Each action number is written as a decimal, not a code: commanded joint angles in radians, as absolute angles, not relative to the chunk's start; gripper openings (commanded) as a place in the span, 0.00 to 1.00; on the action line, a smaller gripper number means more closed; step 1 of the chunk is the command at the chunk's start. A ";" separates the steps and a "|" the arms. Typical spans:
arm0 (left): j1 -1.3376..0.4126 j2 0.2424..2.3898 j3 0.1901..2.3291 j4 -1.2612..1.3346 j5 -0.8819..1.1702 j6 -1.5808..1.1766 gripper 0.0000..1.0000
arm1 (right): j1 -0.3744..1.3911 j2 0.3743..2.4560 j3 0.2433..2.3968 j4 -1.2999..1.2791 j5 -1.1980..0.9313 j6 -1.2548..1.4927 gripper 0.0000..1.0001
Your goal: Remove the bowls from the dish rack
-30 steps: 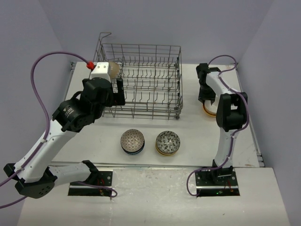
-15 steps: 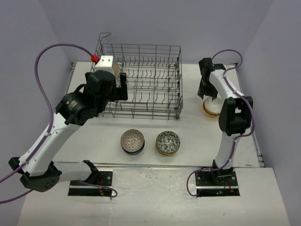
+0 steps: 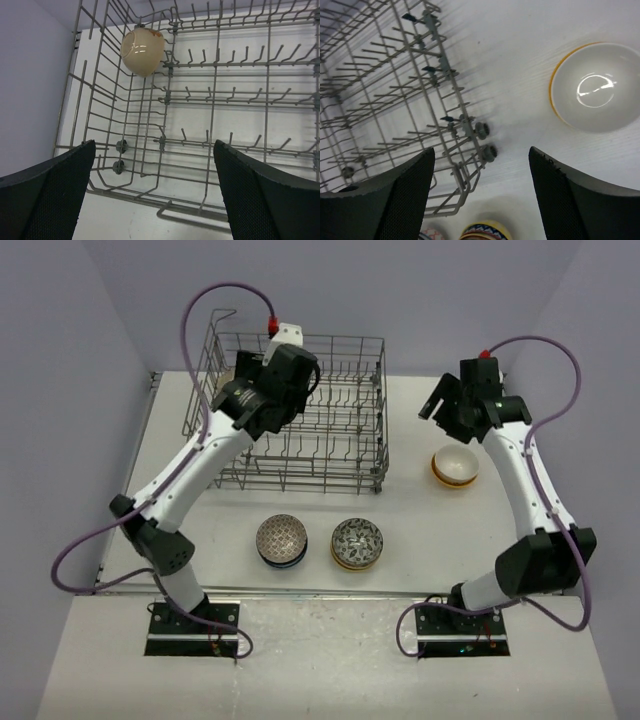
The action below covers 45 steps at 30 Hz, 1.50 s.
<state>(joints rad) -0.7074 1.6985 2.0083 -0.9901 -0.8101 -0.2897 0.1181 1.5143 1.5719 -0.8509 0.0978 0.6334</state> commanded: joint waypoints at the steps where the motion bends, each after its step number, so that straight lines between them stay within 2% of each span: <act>1: -0.634 1.826 2.110 -0.910 -0.888 -0.201 1.00 | 0.136 1.396 1.438 -0.714 -0.082 0.750 0.77; 10: -0.508 2.173 2.411 -0.806 -0.853 -0.133 1.00 | 0.190 1.230 1.206 -0.641 -0.242 0.782 0.77; 14: -0.463 2.217 2.364 -0.666 -0.821 -0.135 1.00 | 0.196 1.190 1.167 -0.620 -0.264 0.762 0.77; 21: -0.419 2.373 2.444 -0.595 -0.790 -0.158 1.00 | 0.195 1.118 1.120 -0.586 -0.317 0.733 0.78; 34: -0.269 2.379 2.287 -0.427 -0.769 -0.124 1.00 | 0.195 1.003 1.040 -0.571 -0.376 0.647 0.79; 45: -0.294 2.398 2.253 -0.373 -0.680 -0.066 1.00 | 0.195 1.019 0.982 -0.546 -0.459 0.588 0.79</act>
